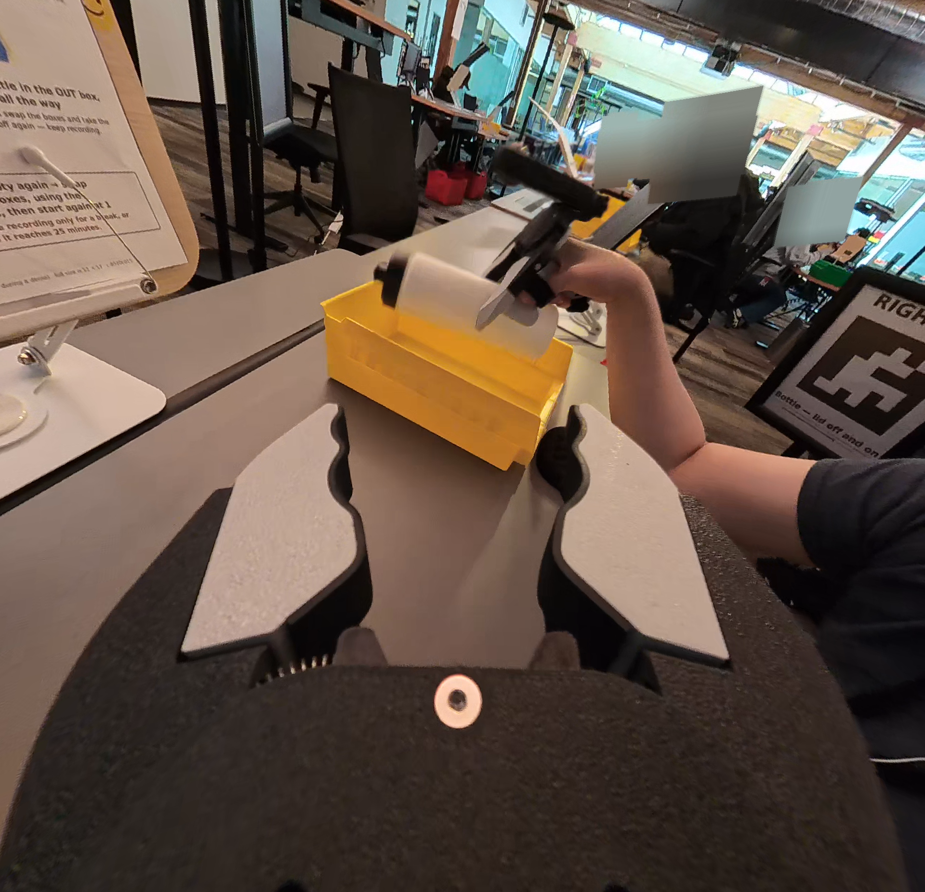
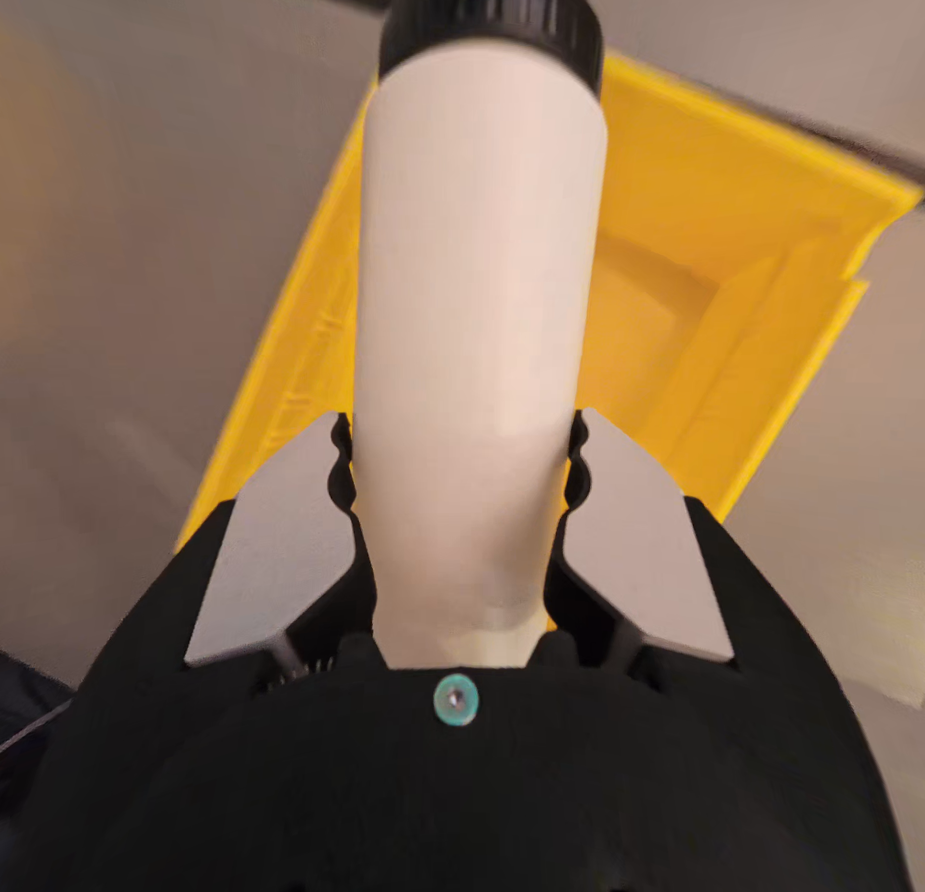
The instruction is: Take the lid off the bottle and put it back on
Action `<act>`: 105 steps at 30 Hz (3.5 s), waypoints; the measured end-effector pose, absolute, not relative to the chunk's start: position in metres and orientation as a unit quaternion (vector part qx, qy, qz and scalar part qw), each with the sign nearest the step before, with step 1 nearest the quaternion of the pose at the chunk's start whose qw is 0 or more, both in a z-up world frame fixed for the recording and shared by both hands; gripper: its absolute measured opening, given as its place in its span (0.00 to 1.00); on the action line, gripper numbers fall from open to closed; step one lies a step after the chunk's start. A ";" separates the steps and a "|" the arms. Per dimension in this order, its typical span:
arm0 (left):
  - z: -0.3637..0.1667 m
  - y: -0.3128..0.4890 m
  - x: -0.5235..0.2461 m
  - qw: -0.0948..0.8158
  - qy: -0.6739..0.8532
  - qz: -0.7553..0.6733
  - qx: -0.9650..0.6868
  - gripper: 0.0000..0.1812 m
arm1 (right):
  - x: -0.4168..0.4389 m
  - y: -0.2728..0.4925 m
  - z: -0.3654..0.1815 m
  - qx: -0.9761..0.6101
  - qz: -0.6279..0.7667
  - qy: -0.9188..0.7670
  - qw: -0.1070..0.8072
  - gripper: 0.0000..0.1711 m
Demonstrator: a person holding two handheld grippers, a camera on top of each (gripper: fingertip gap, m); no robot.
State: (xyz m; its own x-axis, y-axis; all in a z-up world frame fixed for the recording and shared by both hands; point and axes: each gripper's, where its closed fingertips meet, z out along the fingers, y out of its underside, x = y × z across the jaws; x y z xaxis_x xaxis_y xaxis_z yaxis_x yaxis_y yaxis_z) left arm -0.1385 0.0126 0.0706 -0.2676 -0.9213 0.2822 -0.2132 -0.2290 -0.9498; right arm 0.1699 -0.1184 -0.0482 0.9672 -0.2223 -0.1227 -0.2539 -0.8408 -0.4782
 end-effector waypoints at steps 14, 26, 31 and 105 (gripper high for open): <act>0.060 0.016 -0.136 0.290 0.546 -0.573 -0.538 0.44 | 0.189 -0.125 -0.129 -0.982 0.007 0.169 0.081 0.49; 0.066 0.038 -0.149 0.324 0.552 -0.527 -0.558 0.43 | 0.178 -0.137 -0.137 -0.981 0.067 0.176 0.040 0.50; 0.085 0.117 -0.207 0.446 0.505 -0.371 -0.639 0.43 | 0.203 -0.134 -0.063 -0.960 0.003 0.192 0.206 0.41; -0.120 0.158 -0.271 0.039 0.476 -0.055 -0.877 0.19 | 0.122 -0.064 -0.104 -0.983 0.049 0.134 0.111 0.12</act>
